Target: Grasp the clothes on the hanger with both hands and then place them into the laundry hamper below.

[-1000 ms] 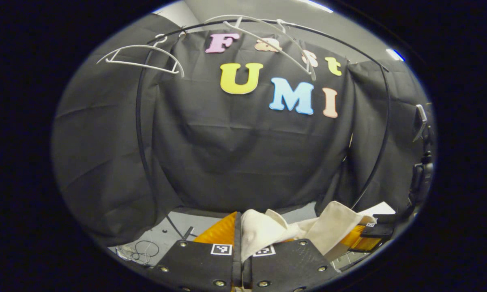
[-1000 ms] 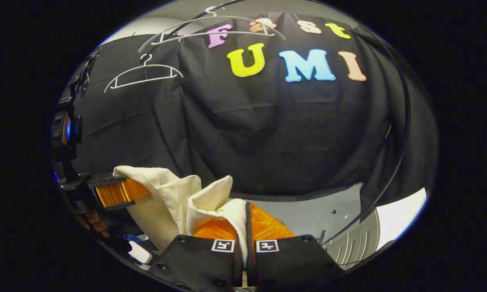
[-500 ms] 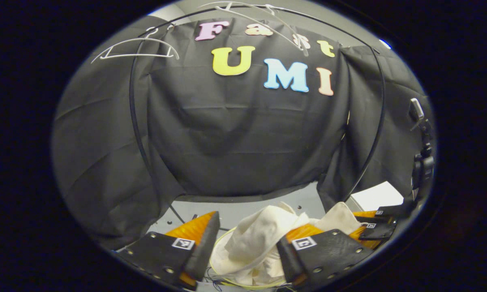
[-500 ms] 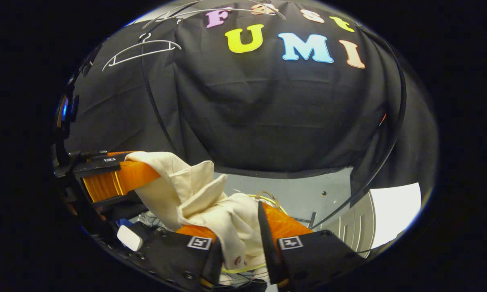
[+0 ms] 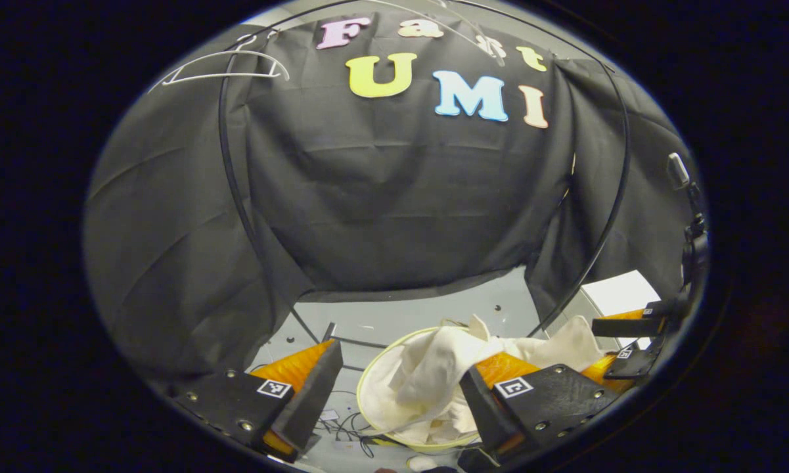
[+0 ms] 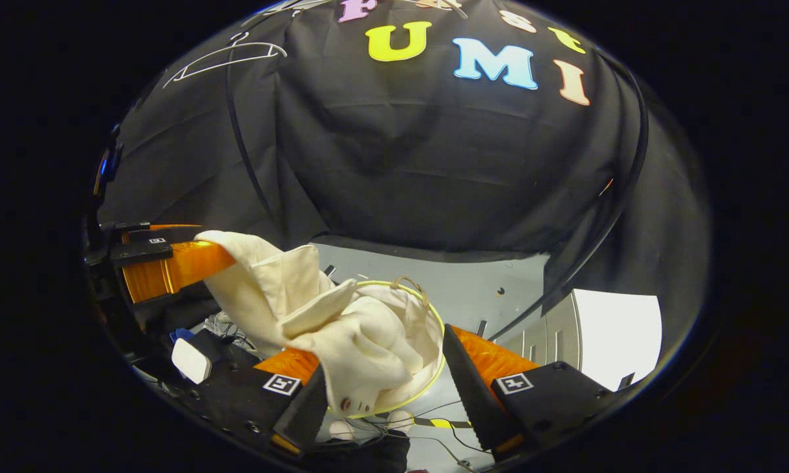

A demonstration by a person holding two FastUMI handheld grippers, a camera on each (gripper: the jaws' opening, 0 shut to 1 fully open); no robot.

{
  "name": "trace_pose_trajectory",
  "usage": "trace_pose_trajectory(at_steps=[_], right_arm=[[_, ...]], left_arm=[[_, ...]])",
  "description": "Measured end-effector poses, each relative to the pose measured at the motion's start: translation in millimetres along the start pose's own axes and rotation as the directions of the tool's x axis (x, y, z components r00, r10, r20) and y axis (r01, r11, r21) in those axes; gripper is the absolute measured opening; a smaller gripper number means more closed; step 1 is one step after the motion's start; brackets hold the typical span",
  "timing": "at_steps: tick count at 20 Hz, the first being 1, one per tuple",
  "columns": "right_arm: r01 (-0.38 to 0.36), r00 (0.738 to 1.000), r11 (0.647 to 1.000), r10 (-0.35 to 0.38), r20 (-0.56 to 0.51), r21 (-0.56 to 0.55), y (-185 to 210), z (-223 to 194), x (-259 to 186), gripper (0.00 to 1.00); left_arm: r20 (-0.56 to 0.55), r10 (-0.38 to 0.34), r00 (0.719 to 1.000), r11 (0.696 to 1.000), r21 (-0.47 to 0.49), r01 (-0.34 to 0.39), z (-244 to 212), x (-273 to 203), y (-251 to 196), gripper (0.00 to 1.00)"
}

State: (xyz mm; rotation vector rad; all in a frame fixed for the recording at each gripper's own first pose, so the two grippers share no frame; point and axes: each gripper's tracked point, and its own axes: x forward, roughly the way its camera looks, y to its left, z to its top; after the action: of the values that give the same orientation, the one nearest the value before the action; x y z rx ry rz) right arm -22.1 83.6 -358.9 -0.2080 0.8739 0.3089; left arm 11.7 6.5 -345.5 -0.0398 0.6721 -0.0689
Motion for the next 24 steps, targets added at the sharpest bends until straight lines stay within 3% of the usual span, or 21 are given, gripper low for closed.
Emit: trace_pose_trajectory(at_steps=[3,4,12,15,19,24], right_arm=[[0.009,0.998,1.000,-0.008,-0.060,0.010,-0.6,-1.6,-10.9,0.93],[0.003,0.999,1.000,-0.002,-0.042,0.026,0.7,7.2,-18.7,1.00],[-0.002,0.984,0.999,-0.006,0.176,0.044,-17.1,70.6,-73.6,1.00],[0.001,0.954,0.999,-0.014,0.300,0.044,-33.1,101.5,-110.6,1.00],[0.026,0.893,0.998,-0.045,0.448,0.049,-63.4,140.7,-168.8,0.97],[0.049,0.809,0.997,-0.072,0.583,0.054,-91.7,169.9,-243.3,0.97]], left_arm=[[0.007,0.003,1.000,1.000,0.013,-0.003,4.5,-11.9,5.5,0.96],[0.016,-0.002,1.000,1.000,0.016,0.002,8.9,-16.9,5.7,0.96],[0.150,0.006,0.989,1.000,0.001,-0.006,65.6,-67.3,3.8,0.96],[0.227,0.020,0.974,1.000,-0.005,-0.019,100.1,-96.1,-5.5,0.95],[0.341,0.032,0.939,0.999,-0.005,-0.032,149.4,-136.6,-20.6,0.94],[0.477,0.034,0.878,0.999,-0.023,-0.026,197.9,-204.4,-37.6,0.94]])
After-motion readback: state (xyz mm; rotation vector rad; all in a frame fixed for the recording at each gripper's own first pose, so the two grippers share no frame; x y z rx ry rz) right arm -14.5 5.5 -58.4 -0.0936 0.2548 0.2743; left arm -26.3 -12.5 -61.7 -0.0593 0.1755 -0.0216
